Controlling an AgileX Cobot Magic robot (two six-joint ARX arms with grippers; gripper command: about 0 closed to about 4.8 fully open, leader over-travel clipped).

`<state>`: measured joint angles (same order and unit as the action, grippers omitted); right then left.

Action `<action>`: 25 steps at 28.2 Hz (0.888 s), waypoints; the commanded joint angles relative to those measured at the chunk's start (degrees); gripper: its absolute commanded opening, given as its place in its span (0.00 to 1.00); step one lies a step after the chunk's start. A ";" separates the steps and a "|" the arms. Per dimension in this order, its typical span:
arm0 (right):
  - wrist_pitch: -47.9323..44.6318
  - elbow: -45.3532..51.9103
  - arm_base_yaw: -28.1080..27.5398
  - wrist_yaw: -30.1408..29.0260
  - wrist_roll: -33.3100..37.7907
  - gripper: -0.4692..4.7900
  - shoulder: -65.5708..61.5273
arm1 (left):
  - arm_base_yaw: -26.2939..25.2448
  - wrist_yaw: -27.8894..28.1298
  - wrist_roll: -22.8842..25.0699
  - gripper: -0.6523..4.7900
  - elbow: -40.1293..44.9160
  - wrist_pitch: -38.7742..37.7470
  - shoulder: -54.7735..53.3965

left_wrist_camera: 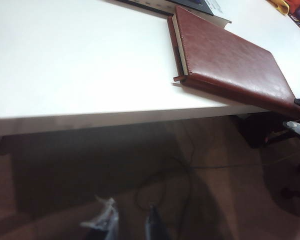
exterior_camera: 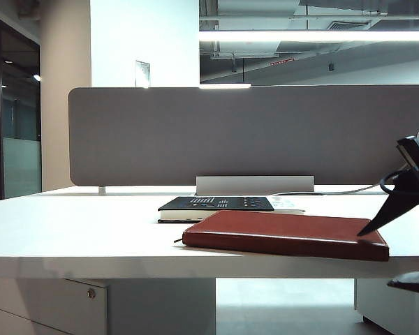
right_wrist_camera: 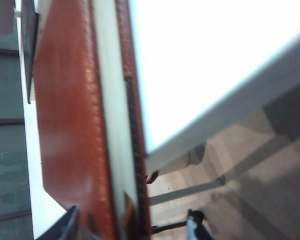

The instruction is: Pick up the red book and place it on top of the black book.

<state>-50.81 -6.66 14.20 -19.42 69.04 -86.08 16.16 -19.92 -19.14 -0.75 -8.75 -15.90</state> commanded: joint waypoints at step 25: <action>-5.35 -1.73 0.81 -2.84 1.44 0.26 -3.30 | 0.04 -0.28 0.26 0.27 0.17 -0.42 -0.02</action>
<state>-55.02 -8.27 14.94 -21.74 70.76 -89.41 16.19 -19.92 -19.14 -0.75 -8.75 -15.90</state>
